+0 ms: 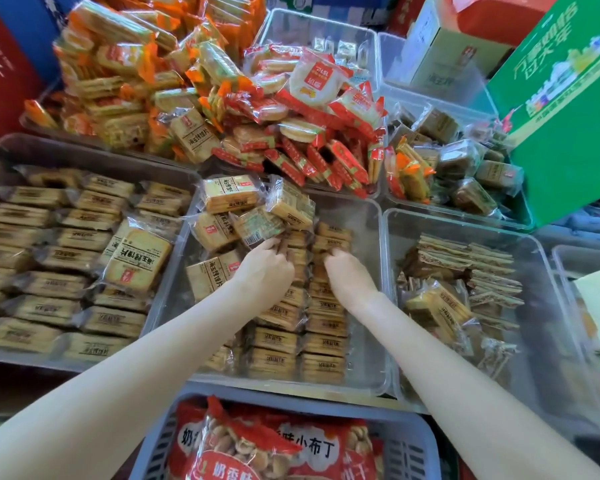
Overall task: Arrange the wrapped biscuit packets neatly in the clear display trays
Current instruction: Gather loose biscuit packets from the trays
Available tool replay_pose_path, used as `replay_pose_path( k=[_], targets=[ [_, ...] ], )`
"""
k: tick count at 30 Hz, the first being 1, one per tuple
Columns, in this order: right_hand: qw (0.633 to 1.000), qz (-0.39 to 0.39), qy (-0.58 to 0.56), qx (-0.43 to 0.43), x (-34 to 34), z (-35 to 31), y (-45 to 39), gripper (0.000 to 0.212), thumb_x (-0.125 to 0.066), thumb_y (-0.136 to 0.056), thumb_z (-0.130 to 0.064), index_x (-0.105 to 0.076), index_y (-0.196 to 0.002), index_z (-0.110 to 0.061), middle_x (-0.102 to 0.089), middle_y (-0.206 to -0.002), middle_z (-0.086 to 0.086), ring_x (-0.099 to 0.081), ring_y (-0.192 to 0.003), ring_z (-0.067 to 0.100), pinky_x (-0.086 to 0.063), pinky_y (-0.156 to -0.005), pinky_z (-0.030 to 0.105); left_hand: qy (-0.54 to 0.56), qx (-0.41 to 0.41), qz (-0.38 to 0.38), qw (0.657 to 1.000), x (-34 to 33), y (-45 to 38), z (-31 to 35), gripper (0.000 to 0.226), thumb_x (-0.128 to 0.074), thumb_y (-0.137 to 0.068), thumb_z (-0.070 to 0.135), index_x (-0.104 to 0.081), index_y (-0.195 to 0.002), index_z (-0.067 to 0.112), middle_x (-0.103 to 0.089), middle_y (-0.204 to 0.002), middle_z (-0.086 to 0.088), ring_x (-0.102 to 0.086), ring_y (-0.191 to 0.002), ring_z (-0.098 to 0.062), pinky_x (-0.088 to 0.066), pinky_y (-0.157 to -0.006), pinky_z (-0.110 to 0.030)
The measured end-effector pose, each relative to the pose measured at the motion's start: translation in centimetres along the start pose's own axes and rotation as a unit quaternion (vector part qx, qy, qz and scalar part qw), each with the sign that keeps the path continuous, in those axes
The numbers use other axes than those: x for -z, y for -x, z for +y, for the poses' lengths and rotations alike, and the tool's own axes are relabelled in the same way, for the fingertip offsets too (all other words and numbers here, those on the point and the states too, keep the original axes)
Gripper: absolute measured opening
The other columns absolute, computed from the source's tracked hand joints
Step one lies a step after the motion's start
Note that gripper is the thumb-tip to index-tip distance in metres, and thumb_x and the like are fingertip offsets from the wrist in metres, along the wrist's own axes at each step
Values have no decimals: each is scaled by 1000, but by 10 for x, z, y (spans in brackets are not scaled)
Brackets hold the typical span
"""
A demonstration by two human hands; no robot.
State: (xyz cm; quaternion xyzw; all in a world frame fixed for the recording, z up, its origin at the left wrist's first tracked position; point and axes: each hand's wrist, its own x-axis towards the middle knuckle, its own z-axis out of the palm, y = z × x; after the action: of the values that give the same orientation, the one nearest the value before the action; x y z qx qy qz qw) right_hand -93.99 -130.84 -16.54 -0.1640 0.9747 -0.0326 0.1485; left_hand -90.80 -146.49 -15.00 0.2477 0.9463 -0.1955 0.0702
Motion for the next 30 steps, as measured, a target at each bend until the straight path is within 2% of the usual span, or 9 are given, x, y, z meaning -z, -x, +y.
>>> replay_pose_path(
  k=[3, 5, 7, 11, 15, 21, 24, 27, 30],
  targets=[
    [997, -17, -55, -47, -9, -1, 4, 38, -30, -100, -9, -43, -136, -6, -45, -138, 15, -45, -123, 33, -37, -94, 35, -2, -2, -12, 1000, 3, 1, -1, 46, -30, -97, 15, -38, -137, -6, -38, -143, -27, -32, -138, -30, -7, -117, -34],
    [995, -18, -86, -38, -7, -5, 10, 46, -36, -98, -3, -33, -144, -8, -34, -148, 13, -38, -130, 33, -33, -105, 38, -6, -5, -10, 1000, 3, 2, -1, 48, -29, -98, 15, -32, -140, -8, -35, -145, -28, -31, -139, -30, -7, -117, -34],
    [995, -16, -94, -34, -4, -4, 14, 56, -43, -92, 5, -29, -145, -6, -31, -149, 14, -36, -132, 34, -33, -108, 41, -9, -9, -12, 1000, 4, 2, 0, 49, -28, -98, 15, -27, -141, -9, -33, -146, -28, -29, -140, -30, -6, -117, -34],
    [995, -30, -87, -50, -2, -3, 2, 53, -52, -84, 10, -43, -136, -1, -40, -141, 17, -38, -128, 37, -36, -106, 42, -6, -11, -20, 1000, 4, 4, -2, 50, -27, -99, 17, -25, -142, -8, -32, -147, -27, -28, -140, -29, -7, -118, -34],
    [997, -43, -37, -46, 5, -2, -2, 41, -62, -85, -2, -54, -126, -2, -37, -142, 16, -33, -131, 38, -27, -109, 49, -14, -19, -27, 999, 6, 7, -2, 52, -27, -100, 18, -20, -144, -8, -25, -149, -28, -24, -142, -29, -6, -118, -35],
    [998, -65, 6, 7, 17, 6, -8, 38, -71, -82, -21, -59, -113, -3, -44, -133, 15, -37, -127, 35, -27, -107, 48, -12, -25, -28, 999, 8, 9, -4, 52, -25, -100, 19, -18, -145, -6, -23, -151, -26, -22, -143, -28, -6, -118, -34],
    [997, -71, 25, 30, 21, 5, -8, 60, -74, -76, -31, -51, -122, -1, -41, -133, 16, -35, -127, 34, -30, -104, 48, -11, -23, -29, 999, 8, 9, -4, 51, -25, -101, 20, -19, -145, -6, -24, -151, -26, -22, -142, -28, -5, -117, -34],
    [996, -71, -37, 33, 23, 5, -6, 89, -80, -68, -35, -34, -134, 2, -31, -138, 20, -35, -127, 38, -38, -103, 46, -14, -23, -15, 1000, 8, 10, -4, 49, -26, -100, 17, -28, -142, -7, -31, -148, -26, -27, -140, -29, -6, -117, -34],
    [995, -70, -56, 37, 25, 7, -5, 90, -80, -68, -32, -28, -135, 0, -20, -141, 19, -30, -129, 40, -41, -101, 45, -17, -21, -12, 1000, 10, 10, -4, 48, -26, -100, 18, -30, -141, -6, -33, -147, -25, -28, -140, -29, -7, -117, -34]
  ],
)
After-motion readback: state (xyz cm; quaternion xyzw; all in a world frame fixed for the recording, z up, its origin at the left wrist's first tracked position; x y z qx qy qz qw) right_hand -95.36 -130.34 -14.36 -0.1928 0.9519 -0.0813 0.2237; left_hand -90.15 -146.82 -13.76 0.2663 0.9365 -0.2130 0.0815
